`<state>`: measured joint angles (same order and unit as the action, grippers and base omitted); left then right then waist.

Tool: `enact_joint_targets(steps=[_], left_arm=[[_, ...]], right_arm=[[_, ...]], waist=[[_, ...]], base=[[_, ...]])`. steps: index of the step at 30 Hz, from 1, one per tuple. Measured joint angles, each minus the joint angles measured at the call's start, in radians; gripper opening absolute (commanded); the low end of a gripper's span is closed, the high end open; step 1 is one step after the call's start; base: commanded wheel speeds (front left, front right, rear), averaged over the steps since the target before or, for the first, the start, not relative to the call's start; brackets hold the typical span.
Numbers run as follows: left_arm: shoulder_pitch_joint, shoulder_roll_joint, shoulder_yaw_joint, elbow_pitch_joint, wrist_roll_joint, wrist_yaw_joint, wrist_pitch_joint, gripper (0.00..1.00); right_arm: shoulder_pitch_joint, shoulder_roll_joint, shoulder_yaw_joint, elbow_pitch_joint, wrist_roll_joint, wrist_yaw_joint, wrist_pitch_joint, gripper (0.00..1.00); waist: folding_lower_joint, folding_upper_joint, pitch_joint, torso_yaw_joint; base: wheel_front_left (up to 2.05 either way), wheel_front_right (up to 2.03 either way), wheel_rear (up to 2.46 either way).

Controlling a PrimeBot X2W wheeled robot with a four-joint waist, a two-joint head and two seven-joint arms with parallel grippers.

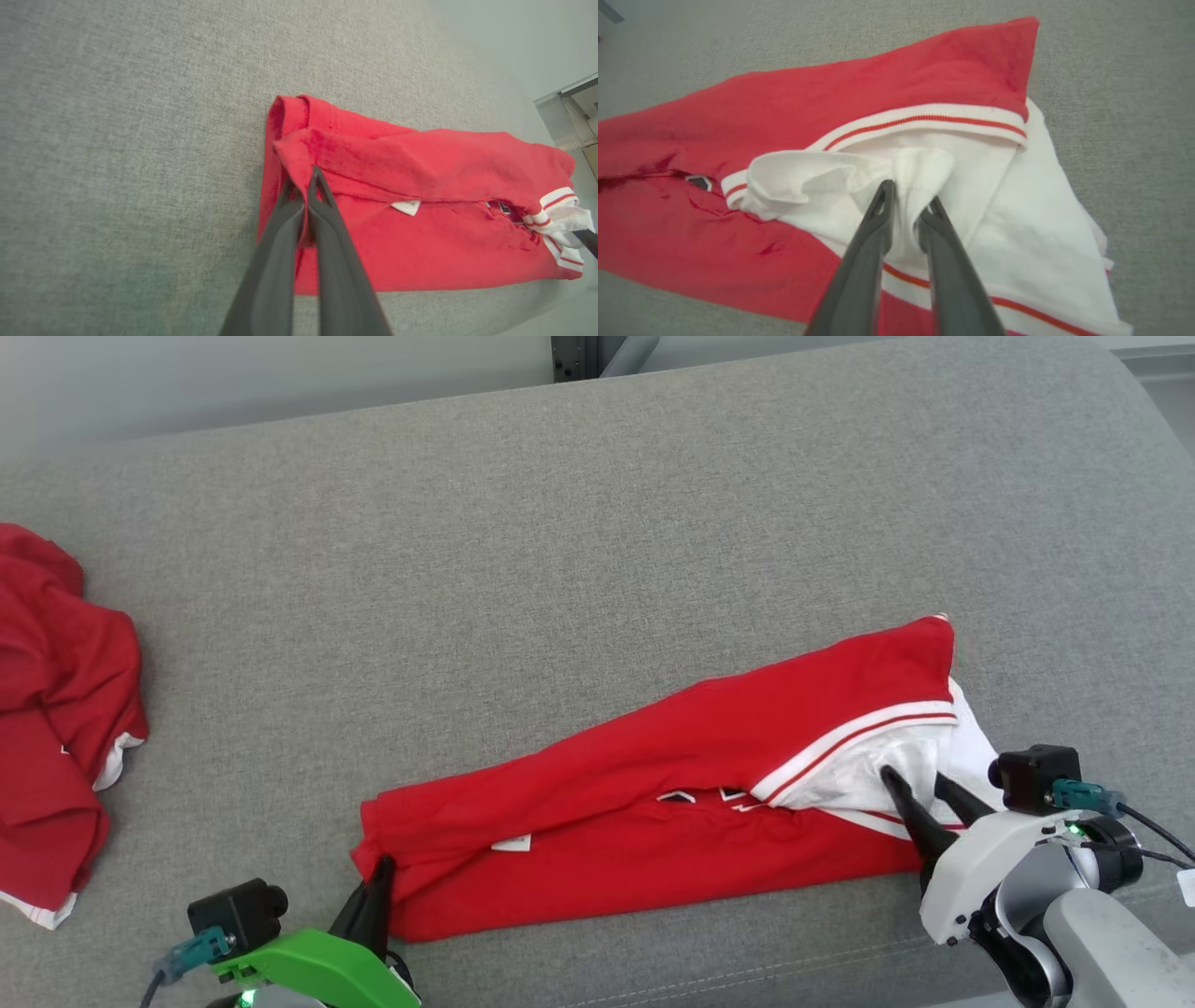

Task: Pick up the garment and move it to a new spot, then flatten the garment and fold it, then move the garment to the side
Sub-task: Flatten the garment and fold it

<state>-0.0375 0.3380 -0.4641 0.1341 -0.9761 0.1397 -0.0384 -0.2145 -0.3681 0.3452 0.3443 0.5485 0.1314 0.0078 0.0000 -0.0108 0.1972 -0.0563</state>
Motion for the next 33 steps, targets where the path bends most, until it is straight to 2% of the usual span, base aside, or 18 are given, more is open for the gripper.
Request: enact_joint_targets(steps=[1, 2, 9, 11, 15, 18, 22, 24, 28, 33], left_arm=[[0.000, -0.008, 0.001, 0.014, 0.002, 0.001, -0.014, 0.89], [-0.001, -0.012, -0.005, 0.030, 0.012, 0.002, -0.022, 1.00], [-0.002, -0.057, -0.002, 0.110, 0.055, 0.046, -0.114, 1.00], [-0.001, -0.065, 0.020, 0.109, 0.079, 0.086, -0.165, 1.00], [0.005, -0.054, 0.079, 0.066, 0.191, 0.161, -0.219, 1.00], [0.028, -0.059, 0.128, -0.011, 0.316, 0.187, -0.222, 1.00], [0.083, -0.084, 0.193, -0.101, 0.473, 0.188, -0.224, 1.00], [0.105, -0.111, 0.233, -0.133, 0.514, 0.185, -0.224, 1.00], [0.114, -0.174, 0.290, -0.174, 0.568, 0.142, -0.224, 1.00], [0.125, -0.224, 0.330, -0.164, 0.610, 0.080, -0.224, 1.00]], right_arm=[[-0.004, 0.002, 0.000, 0.012, -0.009, 0.000, 0.000, 1.00], [-0.009, 0.004, -0.001, 0.022, -0.017, 0.000, -0.001, 1.00], [-0.025, 0.007, -0.052, 0.044, -0.072, 0.000, -0.017, 1.00], [-0.026, 0.008, -0.080, 0.031, -0.081, 0.000, -0.018, 1.00], [-0.026, 0.010, -0.119, -0.003, -0.096, 0.000, -0.004, 1.00], [-0.026, 0.005, -0.127, -0.009, -0.120, 0.000, 0.020, 1.00], [-0.050, 0.008, -0.110, 0.020, -0.140, 0.000, 0.060, 1.00], [-0.070, 0.008, -0.112, 0.051, -0.146, 0.000, 0.068, 1.00], [-0.113, 0.004, -0.109, 0.118, -0.161, 0.000, 0.079, 1.00], [-0.142, -0.001, -0.109, 0.211, -0.164, 0.000, 0.078, 1.00]], waist=[[0.0000, 0.0000, -0.001, 0.000], [0.0000, 0.0000, -0.003, 0.000], [0.0000, 0.0000, -0.010, 0.001], [0.0000, 0.0000, -0.009, -0.002], [0.0000, 0.0000, -0.003, -0.008], [0.0000, 0.0000, 0.000, -0.010], [0.0000, 0.0000, 0.009, -0.012], [0.0000, 0.0000, 0.015, -0.011], [0.0000, 0.0000, 0.028, 0.001], [0.0000, 0.0000, 0.030, 0.023]], base=[[0.00, 0.00, 0.00], [0.00, 0.00, 0.00], [0.00, 0.00, 0.00], [0.00, 0.00, 0.00], [0.00, 0.00, 0.00], [0.00, 0.00, 0.00], [0.00, 0.00, 0.00], [0.00, 0.00, 0.00], [0.00, 0.00, 0.00], [0.00, 0.00, 0.00]])
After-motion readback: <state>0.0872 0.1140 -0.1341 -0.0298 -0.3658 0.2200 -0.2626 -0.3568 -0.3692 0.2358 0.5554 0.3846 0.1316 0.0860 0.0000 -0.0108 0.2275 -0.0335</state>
